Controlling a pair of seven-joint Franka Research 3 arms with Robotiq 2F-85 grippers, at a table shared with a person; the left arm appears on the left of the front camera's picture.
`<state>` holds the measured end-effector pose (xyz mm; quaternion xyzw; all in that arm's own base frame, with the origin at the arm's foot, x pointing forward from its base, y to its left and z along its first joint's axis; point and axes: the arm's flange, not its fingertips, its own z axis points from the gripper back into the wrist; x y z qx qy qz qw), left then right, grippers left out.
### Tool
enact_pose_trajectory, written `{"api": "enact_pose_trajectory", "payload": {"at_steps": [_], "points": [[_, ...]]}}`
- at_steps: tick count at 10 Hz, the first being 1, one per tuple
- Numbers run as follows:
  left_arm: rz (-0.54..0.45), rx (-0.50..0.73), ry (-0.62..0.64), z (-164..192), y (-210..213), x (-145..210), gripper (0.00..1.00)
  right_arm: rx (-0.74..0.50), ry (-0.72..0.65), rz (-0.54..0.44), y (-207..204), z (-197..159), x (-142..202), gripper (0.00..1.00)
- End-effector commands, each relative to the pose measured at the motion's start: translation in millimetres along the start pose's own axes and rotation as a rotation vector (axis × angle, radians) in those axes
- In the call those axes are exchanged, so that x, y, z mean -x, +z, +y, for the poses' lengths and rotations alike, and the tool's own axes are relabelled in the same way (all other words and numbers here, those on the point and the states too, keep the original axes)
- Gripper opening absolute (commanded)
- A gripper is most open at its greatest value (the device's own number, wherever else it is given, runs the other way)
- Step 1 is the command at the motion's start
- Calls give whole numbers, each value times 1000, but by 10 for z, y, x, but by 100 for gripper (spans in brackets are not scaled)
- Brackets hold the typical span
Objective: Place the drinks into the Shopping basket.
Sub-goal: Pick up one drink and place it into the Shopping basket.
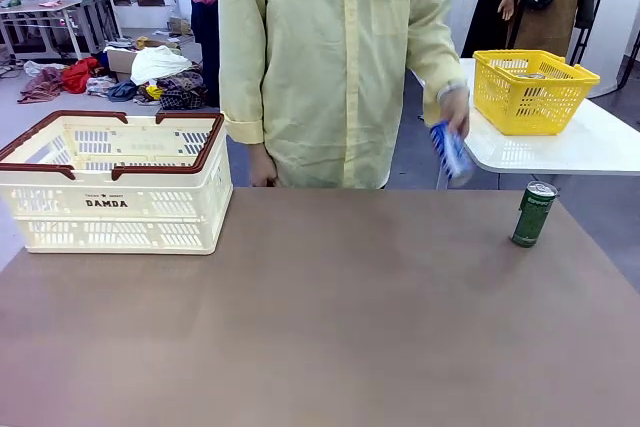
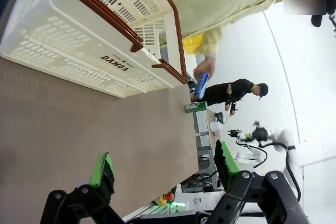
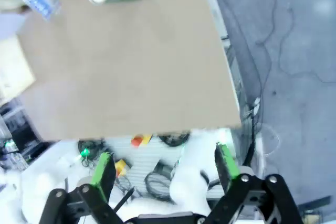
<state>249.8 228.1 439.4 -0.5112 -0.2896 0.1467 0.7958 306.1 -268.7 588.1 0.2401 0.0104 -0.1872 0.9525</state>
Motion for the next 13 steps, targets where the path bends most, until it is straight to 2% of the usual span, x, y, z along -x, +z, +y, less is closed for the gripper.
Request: {"api": "enact_pose_trajectory", "payload": {"at_steps": [1, 4, 6, 7, 9, 10, 11, 13], "points": [[-1, 11, -16, 1, 13, 1, 100, -228, -42, -7, 461, -866, 216, 100], [-1, 11, -16, 1, 13, 1, 100, -442, -164, -63, 318, -1796, 559, 100], [-1, 11, -16, 1, 13, 1, 100, -550, -168, -100, 152, -2169, 652, 100], [-1, 11, -16, 1, 13, 1, 100, -563, -173, -122, 119, -2220, 678, 100], [-1, 11, -16, 1, 13, 1, 100, -534, -157, -147, 143, -2113, 633, 100], [-1, 11, -16, 1, 13, 1, 100, -541, -212, -118, 38, -2213, 669, 100], [-1, 11, -16, 1, 13, 1, 100, -539, -197, -124, 61, -2184, 651, 100], [-1, 11, -16, 1, 13, 1, 100, -371, -87, -94, -172, -1276, 142, 100]]}}
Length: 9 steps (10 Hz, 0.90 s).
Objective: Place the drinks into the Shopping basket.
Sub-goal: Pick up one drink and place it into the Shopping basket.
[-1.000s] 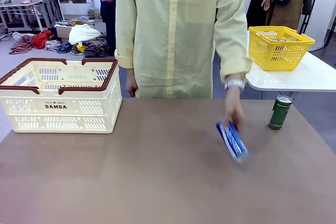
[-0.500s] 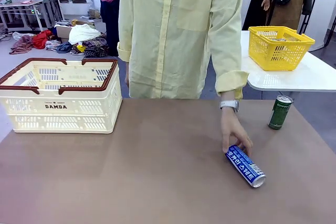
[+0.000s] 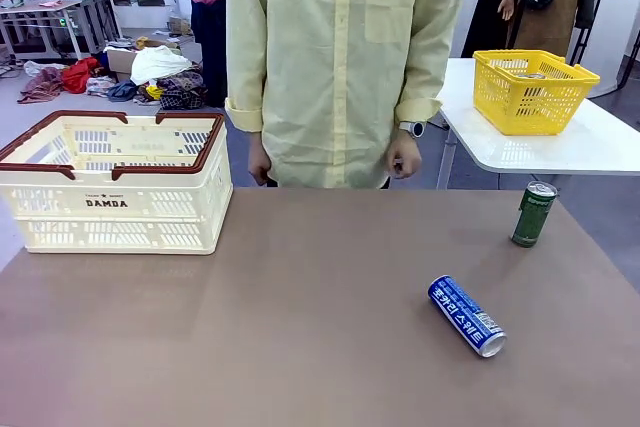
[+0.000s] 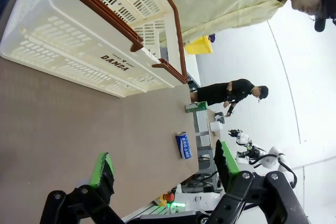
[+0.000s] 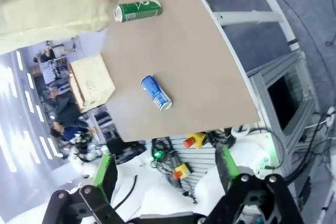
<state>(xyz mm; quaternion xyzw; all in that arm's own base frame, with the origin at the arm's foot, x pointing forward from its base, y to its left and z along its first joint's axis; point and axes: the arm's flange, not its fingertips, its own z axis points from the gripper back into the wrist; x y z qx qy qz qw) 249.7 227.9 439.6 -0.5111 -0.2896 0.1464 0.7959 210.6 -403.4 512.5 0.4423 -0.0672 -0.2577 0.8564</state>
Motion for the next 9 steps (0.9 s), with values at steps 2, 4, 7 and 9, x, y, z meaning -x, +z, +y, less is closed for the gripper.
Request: {"api": "enact_pose_trajectory", "payload": {"at_steps": [2, 4, 7, 9], "points": [[-1, 11, -15, 4, 13, 0, 100, 257, 207, 94, -1380, 1356, -352, 100], [-1, 11, -15, 4, 13, 0, 100, 420, 353, 190, -2343, 2099, -390, 100], [-1, 11, -15, 4, 13, 0, 100, 723, 535, 216, -3456, 2659, -214, 100], [-1, 11, -15, 4, 13, 0, 100, 828, 654, 160, -3701, 2732, -72, 100]]}}
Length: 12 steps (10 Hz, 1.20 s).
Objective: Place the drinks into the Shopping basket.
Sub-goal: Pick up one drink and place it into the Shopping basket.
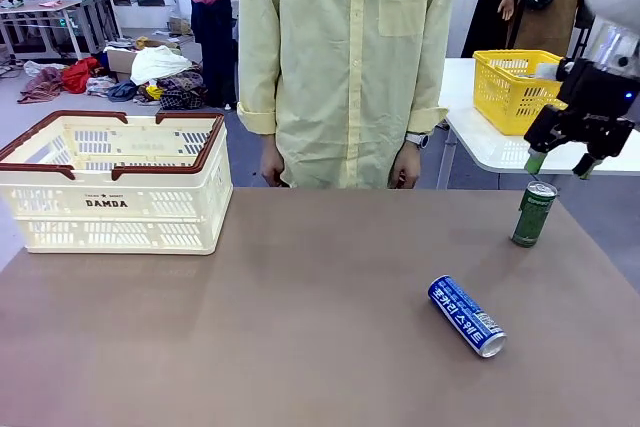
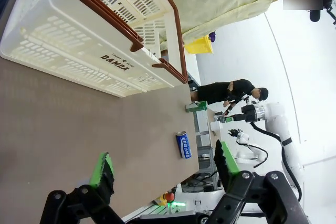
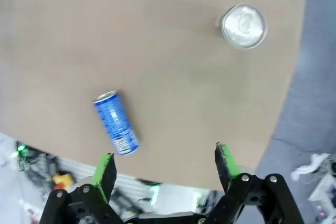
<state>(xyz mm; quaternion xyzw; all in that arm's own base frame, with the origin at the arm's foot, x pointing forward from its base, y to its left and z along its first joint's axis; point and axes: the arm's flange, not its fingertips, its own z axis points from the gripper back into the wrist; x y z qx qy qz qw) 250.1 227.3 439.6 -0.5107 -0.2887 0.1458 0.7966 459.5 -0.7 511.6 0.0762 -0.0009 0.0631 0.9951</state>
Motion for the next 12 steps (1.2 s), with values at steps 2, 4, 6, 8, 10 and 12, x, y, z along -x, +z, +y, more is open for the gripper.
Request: {"api": "enact_pose_trajectory", "payload": {"at_steps": [2, 4, 6, 8, 10, 12], "points": [[-4, 12, -15, 7, 20, 0, 100, 0, 0, 0, 0, 0, 0, 100], [-4, 12, -15, 7, 20, 0, 100, 39, -102, -31, -188, -257, -237, 100], [-4, 12, -15, 7, 20, 0, 100, 12, -150, -138, -437, -515, -478, 100], [-4, 12, -15, 7, 20, 0, 100, 47, -205, -193, -606, -625, -664, 100], [-4, 12, -15, 7, 20, 0, 100, 60, -258, -157, -839, -737, -885, 100], [-4, 12, -15, 7, 20, 0, 100, 83, -288, -112, -1015, -787, -972, 100]]}}
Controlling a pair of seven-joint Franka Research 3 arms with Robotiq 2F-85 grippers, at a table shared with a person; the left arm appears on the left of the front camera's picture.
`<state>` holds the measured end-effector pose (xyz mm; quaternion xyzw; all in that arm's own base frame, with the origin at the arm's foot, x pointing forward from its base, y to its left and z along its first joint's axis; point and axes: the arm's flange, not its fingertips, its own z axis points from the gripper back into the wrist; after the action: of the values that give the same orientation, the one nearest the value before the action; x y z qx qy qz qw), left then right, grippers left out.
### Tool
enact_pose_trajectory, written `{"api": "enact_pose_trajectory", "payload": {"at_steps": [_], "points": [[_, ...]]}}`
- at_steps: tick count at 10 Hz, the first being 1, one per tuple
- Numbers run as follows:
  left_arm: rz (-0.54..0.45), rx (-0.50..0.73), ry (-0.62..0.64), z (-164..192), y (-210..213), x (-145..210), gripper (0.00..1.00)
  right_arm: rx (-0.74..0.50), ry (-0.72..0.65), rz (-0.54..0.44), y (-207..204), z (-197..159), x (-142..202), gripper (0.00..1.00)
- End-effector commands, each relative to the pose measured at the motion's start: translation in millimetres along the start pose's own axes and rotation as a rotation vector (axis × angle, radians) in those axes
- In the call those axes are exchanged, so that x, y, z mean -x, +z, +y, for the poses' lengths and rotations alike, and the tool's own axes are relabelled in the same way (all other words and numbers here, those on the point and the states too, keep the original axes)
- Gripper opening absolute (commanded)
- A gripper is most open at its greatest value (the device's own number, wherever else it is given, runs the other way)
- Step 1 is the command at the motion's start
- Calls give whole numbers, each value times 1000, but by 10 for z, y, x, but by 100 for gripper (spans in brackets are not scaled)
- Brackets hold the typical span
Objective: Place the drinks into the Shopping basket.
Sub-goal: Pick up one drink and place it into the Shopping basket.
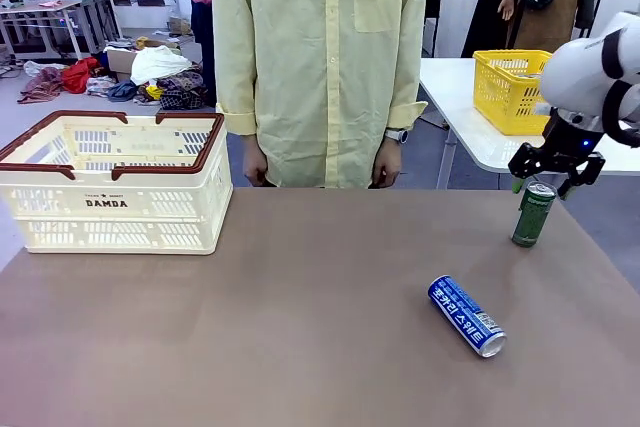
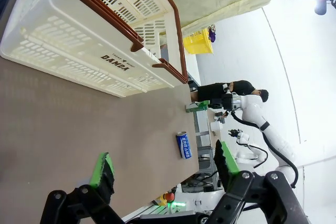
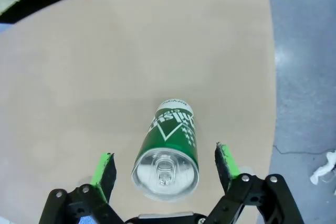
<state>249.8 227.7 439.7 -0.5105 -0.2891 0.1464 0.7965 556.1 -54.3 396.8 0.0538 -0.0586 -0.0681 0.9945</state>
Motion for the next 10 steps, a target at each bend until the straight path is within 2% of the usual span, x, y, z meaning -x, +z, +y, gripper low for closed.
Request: {"api": "enact_pose_trajectory", "payload": {"at_steps": [1, 6, 8, 10], "points": [[-2, 13, -15, 6, 16, 0, 100, 50, -41, 35, -41, 58, -71, 100], [-2, 13, -15, 6, 16, 0, 100, 79, -23, 97, -138, 111, -34, 100], [-2, 13, -15, 6, 16, 0, 100, 91, -12, 118, -154, 128, -33, 0], [-2, 13, -15, 6, 16, 0, 100, 92, 28, 98, -164, 154, -17, 0]]}}
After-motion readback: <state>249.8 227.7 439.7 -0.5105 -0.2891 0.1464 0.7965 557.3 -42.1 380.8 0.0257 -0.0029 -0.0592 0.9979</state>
